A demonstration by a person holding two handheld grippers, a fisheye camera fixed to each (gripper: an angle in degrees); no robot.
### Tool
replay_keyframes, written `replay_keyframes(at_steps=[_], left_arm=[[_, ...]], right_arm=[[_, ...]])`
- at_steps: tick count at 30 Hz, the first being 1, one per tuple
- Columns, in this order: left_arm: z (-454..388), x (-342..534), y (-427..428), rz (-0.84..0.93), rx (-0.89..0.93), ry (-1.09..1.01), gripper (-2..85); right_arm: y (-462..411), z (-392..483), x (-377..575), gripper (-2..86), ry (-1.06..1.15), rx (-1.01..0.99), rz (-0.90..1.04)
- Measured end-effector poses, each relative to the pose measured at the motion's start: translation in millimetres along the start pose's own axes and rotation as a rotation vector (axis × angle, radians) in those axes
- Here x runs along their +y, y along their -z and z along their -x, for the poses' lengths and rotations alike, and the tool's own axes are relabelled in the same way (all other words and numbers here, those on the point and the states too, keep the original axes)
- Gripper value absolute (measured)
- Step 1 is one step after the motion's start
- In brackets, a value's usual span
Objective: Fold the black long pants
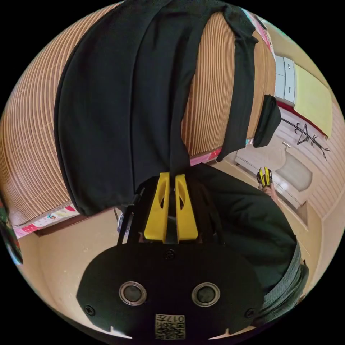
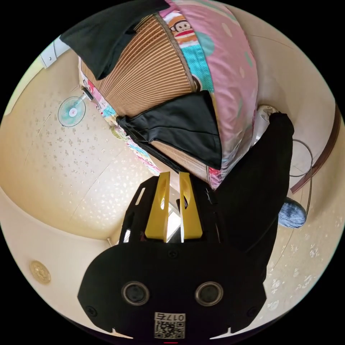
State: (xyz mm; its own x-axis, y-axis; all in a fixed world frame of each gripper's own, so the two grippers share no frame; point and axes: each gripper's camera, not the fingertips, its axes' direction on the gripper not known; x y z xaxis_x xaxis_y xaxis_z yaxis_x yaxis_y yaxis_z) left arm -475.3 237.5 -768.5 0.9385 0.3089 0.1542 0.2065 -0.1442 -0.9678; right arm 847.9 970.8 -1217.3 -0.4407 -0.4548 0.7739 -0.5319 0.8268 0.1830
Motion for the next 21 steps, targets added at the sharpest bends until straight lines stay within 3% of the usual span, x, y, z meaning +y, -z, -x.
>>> replay_keyframes(at_steps=[2,7,10,13,16,21], left_arm=[[-16.6,11.3,-5.2,-0.014,0.066,-0.100,2.9],[-19.2,31.4,-50.5,0.077,0.050,-0.014,5.9],[-44.9,45.3,-107.6,0.191,-0.071,-0.074,7.8],[-65.6,62.0,-146.2,0.156,-0.130,-0.090,7.6],[-61.9,74.7,-165.7,0.095,-0.040,-0.008,7.0],[-54.6,86.3,-161.5,0.022,-0.058,0.098,6.6]], right_arm=[[9.9,-5.3,-2.5,3.8,-0.019,0.022,0.007],[12.9,-15.5,-16.2,6.9,-0.068,0.189,0.058],[4.8,-11.8,-25.3,8.8,-0.067,0.250,0.058],[-7.5,-1.6,-39.6,10.4,-0.050,0.259,0.047],[-16.5,15.8,-52.7,12.0,-0.019,0.334,-0.003],[-30.4,50.2,-51.5,14.0,0.109,0.724,-0.184]])
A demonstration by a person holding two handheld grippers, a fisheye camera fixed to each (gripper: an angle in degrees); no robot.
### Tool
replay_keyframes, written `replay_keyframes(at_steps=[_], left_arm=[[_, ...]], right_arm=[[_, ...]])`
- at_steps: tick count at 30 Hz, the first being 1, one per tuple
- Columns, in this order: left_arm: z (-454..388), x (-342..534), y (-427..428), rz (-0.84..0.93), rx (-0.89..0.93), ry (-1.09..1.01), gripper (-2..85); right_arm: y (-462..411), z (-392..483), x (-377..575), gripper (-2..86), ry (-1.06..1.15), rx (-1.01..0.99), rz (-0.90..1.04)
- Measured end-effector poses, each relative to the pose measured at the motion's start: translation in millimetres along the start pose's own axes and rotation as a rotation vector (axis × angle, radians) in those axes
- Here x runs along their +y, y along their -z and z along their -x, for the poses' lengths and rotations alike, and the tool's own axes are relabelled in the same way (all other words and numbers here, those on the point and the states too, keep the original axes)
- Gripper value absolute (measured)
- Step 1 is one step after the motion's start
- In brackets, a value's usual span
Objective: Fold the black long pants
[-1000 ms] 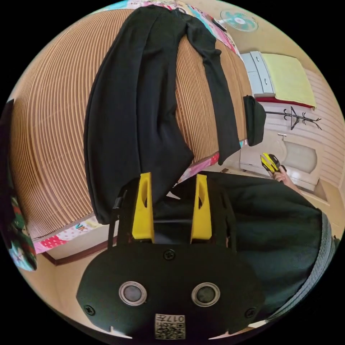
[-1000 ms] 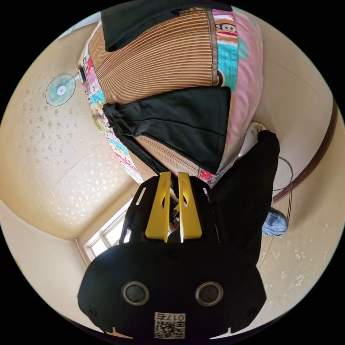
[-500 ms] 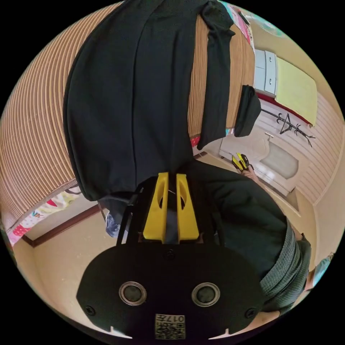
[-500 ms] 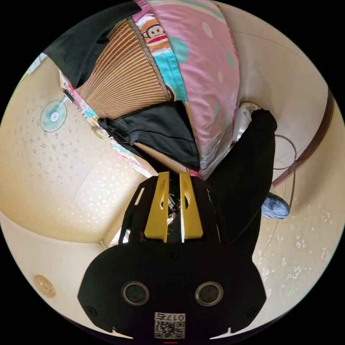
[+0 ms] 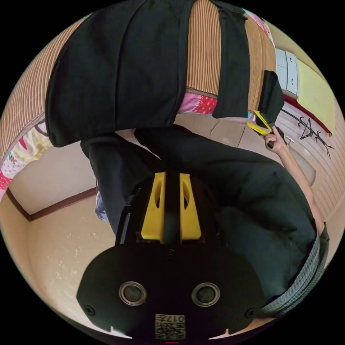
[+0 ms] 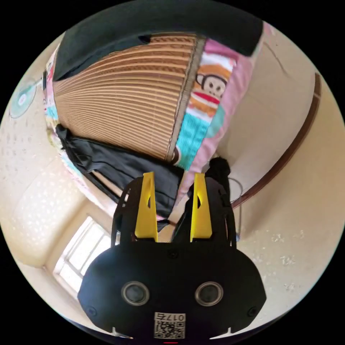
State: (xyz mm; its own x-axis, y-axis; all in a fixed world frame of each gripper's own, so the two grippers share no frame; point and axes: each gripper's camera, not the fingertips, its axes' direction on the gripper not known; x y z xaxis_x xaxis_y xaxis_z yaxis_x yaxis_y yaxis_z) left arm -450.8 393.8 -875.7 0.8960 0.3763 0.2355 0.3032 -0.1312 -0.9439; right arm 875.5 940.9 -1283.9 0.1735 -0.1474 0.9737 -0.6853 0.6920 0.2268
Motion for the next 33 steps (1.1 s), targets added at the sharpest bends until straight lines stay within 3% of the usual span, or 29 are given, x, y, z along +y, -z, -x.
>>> replay_keyframes(at_steps=[6,10,13,18,23,30,33], left_arm=[[-2.1,-3.9,2.7,-0.006,-0.032,0.040,6.5],[-19.4,-12.1,-7.6,0.038,-0.152,0.048,4.8],[-44.8,-20.1,1.4,-0.042,-0.114,-0.017,4.3],[-126.9,-33.6,31.1,-0.228,-0.088,-0.202,6.9],[-235.5,-55.8,60.1,-0.335,-0.012,-0.396,14.2],[-312.7,-99.3,35.3,-0.149,-0.153,-0.515,18.1],[-309.4,-108.7,18.0,-0.133,-0.189,-0.466,11.5]], right_arm=[[-53.0,21.9,21.7,10.2,0.354,0.167,0.098],[-55.2,20.0,70.1,4.7,0.496,0.347,-0.072],[-38.6,5.2,108.5,3.7,0.530,0.165,-0.096],[-3.8,23.2,197.8,3.1,0.902,-0.105,-0.020],[-4.9,71.2,254.2,2.8,1.244,-0.141,0.125],[-27.2,135.3,298.1,2.4,1.513,-0.097,0.206],[-41.9,147.6,309.7,2.0,1.561,-0.084,0.256]])
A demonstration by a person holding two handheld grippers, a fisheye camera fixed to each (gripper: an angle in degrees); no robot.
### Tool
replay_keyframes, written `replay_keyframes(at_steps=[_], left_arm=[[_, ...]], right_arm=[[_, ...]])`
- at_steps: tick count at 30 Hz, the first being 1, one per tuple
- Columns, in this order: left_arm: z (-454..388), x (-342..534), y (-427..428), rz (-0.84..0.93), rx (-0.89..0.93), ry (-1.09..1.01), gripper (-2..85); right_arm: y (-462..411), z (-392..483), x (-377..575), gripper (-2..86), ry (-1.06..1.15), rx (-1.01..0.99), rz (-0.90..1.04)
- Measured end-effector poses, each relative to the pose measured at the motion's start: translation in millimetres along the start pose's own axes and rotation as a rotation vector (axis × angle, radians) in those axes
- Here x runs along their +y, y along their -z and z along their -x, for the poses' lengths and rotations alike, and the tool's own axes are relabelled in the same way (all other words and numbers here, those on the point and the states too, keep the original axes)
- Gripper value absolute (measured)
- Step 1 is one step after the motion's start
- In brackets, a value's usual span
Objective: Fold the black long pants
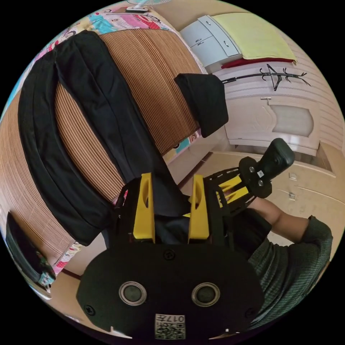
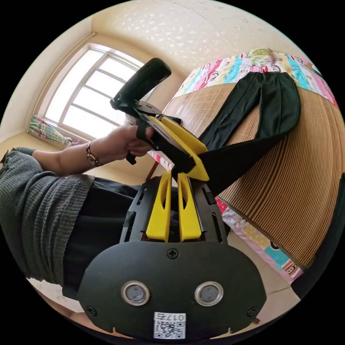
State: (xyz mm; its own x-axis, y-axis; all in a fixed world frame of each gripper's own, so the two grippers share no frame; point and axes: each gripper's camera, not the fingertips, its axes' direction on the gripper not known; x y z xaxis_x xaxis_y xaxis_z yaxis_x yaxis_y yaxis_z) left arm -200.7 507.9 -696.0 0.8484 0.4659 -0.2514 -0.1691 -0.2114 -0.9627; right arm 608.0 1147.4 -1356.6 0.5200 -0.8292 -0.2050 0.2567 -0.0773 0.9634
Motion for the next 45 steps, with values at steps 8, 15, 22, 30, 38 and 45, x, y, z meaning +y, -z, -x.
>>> replay_keyframes(at_steps=[8,15,22,30,38,45], left_arm=[[25.2,34.0,-32.6,-0.031,0.041,0.020,2.9],[55.3,55.2,-36.1,-0.118,0.201,0.109,2.4],[89.6,72.2,-54.3,-0.183,0.335,0.159,2.8],[108.4,103.0,-80.9,-0.327,0.421,0.155,2.6],[134.3,124.6,-94.9,-0.422,0.522,0.194,1.9],[156.4,173.8,-47.9,-0.533,0.572,0.264,0.9]], right_arm=[[-8.7,-44.2,-1.2,1.0,-0.054,-0.045,0.141],[61.9,-211.7,-55.8,4.0,-0.453,0.125,0.093],[104.3,-411.0,-109.6,10.2,-0.893,-0.193,-0.382],[101.0,-528.9,-289.4,13.1,-0.840,-0.044,-0.419],[90.7,-606.5,-418.5,12.6,-0.738,0.128,-0.465],[91.0,-604.9,-465.8,2.8,-0.504,0.090,-0.570]])
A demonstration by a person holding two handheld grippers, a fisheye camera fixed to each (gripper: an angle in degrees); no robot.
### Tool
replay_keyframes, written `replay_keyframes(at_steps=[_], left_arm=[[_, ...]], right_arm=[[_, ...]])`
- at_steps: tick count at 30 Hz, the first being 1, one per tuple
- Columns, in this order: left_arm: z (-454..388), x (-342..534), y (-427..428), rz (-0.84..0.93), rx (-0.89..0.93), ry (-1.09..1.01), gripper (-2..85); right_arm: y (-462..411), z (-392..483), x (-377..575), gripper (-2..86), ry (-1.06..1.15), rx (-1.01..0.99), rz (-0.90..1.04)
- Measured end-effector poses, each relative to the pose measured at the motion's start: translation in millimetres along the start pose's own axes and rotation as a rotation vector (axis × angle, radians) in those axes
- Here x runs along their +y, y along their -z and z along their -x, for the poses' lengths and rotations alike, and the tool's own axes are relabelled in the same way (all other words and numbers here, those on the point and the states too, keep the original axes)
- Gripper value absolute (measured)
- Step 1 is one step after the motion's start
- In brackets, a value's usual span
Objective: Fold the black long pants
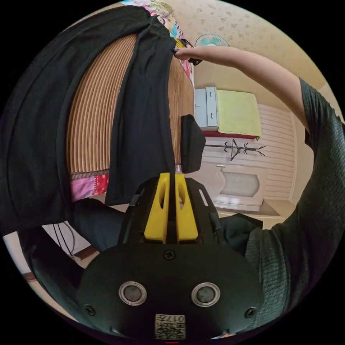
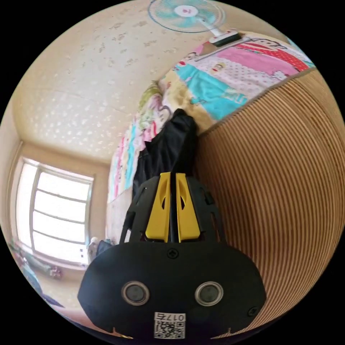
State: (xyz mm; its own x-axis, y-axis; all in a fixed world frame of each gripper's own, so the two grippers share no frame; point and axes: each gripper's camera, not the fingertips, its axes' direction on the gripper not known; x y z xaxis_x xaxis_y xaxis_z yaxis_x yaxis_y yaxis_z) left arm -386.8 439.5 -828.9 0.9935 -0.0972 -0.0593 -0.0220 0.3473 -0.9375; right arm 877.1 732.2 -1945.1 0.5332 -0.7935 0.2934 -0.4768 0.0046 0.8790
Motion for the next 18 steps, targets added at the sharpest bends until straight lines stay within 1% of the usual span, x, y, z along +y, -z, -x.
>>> replay_keyframes(at_steps=[2,3,5,7,9,12,14,16,17,18], left_arm=[[-7.9,10.8,32.1,-0.010,0.015,0.024,0.6],[-9.6,14.0,41.2,-0.015,0.012,0.031,0.6],[-11.8,26.6,82.3,-0.064,-0.031,0.064,0.7],[-7.0,34.5,115.6,-0.113,-0.061,0.094,0.7],[3.4,39.6,147.2,-0.158,-0.096,0.127,0.8],[31.7,46.2,195.2,-0.236,-0.199,0.194,1.1],[62.2,52.8,226.1,-0.306,-0.261,0.302,1.6],[82.9,54.9,242.7,-0.329,-0.286,0.352,2.1],[94.1,53.7,250.1,-0.318,-0.302,0.374,2.4],[98.9,52.2,253.0,-0.305,-0.307,0.382,2.5]], right_arm=[[-8.3,4.4,-2.4,2.5,0.004,-0.152,-0.005],[-15.7,11.9,-4.2,2.3,-0.008,-0.176,-0.019],[-34.0,31.5,-10.0,2.1,0.006,-0.167,-0.007],[-60.8,55.1,-18.2,2.0,0.056,-0.164,0.046],[-106.8,83.3,-26.7,1.7,0.116,-0.163,0.135],[-165.1,99.5,-24.9,1.5,0.138,-0.179,0.206],[-193.4,92.6,-14.9,1.8,0.106,-0.155,0.237],[-210.1,74.4,1.8,2.3,0.061,-0.159,0.248],[-216.5,56.7,14.5,2.7,0.021,-0.227,0.245],[-220.0,37.2,30.0,3.0,-0.012,-0.350,0.246]])
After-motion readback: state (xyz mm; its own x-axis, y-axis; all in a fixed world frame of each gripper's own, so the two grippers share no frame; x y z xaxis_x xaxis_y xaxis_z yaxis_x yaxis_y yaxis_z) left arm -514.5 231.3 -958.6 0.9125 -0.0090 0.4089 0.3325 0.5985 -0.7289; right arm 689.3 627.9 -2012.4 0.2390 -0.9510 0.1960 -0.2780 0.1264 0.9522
